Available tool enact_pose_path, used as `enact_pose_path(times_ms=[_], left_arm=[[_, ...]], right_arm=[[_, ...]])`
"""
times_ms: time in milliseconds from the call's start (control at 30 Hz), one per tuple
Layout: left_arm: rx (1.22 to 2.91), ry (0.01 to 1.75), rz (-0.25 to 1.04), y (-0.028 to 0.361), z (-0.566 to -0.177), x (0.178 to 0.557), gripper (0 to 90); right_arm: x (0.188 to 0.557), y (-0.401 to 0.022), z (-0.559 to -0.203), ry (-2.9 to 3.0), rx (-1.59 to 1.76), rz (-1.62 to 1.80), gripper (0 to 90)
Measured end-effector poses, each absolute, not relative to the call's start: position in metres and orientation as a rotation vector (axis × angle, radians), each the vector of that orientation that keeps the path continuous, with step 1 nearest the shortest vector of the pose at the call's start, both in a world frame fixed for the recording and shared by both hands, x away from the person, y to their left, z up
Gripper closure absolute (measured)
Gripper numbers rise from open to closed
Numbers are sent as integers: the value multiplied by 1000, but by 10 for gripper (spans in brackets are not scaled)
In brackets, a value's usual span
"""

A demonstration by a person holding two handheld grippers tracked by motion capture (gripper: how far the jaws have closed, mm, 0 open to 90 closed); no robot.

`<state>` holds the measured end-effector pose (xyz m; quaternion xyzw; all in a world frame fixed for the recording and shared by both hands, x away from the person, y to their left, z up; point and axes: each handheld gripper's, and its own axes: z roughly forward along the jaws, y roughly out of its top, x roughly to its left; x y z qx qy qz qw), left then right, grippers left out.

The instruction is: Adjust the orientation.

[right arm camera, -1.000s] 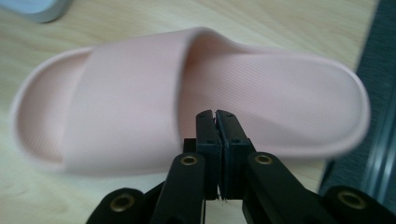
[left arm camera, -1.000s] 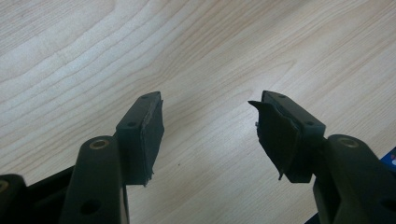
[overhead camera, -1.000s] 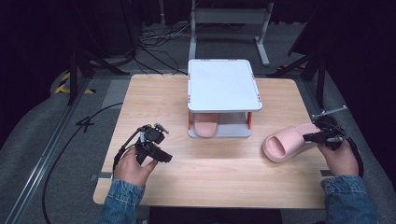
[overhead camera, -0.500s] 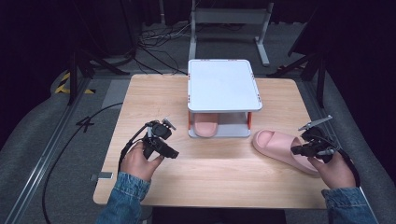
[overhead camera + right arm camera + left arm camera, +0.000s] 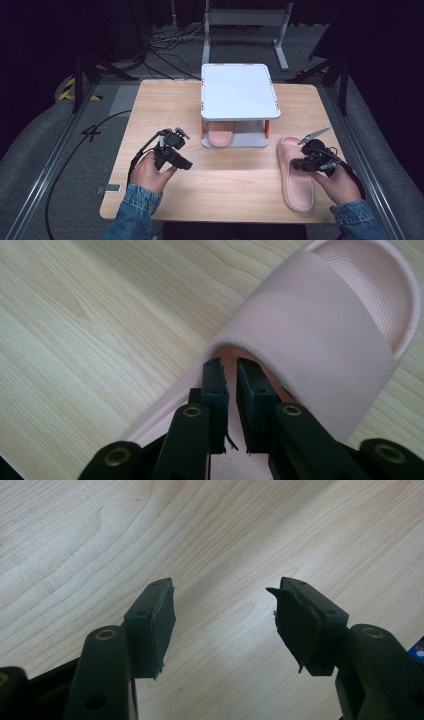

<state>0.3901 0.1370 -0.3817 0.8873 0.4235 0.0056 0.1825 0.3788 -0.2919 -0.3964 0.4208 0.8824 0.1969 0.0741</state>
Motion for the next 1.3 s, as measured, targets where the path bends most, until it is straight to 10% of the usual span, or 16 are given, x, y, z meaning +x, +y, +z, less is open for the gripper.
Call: enact_pose_path(times_ms=[233, 600, 1300], left_arm=[[2497, 1195, 5, 137, -382, 394, 411], [2492, 1229, 3, 135, -383, 402, 410], [2478, 1240, -10, 139, -383, 404, 405]], right_arm=[[363, -320, -372, 2518, 1310, 594, 605], [373, -339, -407, 2494, 1480, 497, 562], [366, -319, -398, 2426, 1514, 498, 802]])
